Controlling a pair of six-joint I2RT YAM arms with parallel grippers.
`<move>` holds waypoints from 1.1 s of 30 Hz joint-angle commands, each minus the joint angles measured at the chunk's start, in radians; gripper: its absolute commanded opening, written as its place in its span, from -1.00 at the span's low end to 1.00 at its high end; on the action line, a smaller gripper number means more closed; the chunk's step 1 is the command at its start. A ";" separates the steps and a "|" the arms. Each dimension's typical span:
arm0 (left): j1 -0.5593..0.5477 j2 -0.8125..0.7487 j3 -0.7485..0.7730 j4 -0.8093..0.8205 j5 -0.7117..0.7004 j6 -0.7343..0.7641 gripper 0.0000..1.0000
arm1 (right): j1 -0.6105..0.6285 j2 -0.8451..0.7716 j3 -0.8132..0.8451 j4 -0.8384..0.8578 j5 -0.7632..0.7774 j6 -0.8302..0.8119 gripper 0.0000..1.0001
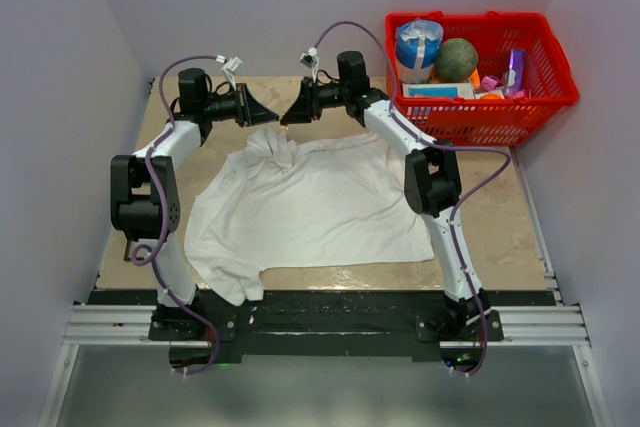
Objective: Remove the brooch from the garment
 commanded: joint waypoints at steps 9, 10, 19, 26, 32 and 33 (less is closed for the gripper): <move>-0.016 -0.009 0.037 0.068 0.069 -0.036 -1.00 | -0.002 0.015 0.049 -0.083 0.089 -0.082 -0.32; -0.018 -0.011 0.037 0.067 0.066 -0.034 -1.00 | -0.001 0.015 0.049 -0.078 0.090 -0.078 -0.22; -0.021 -0.006 0.048 0.013 0.027 0.015 -1.00 | -0.008 0.012 0.022 0.147 -0.012 0.104 0.19; -0.021 0.003 0.056 0.001 0.021 0.026 -1.00 | -0.048 -0.026 -0.027 0.302 -0.083 0.235 0.42; -0.021 0.008 0.057 0.002 0.020 0.027 -1.00 | -0.071 -0.034 -0.063 0.284 -0.074 0.227 0.44; -0.021 0.006 0.059 0.001 0.018 0.029 -1.00 | -0.073 -0.032 -0.063 0.285 -0.072 0.227 0.44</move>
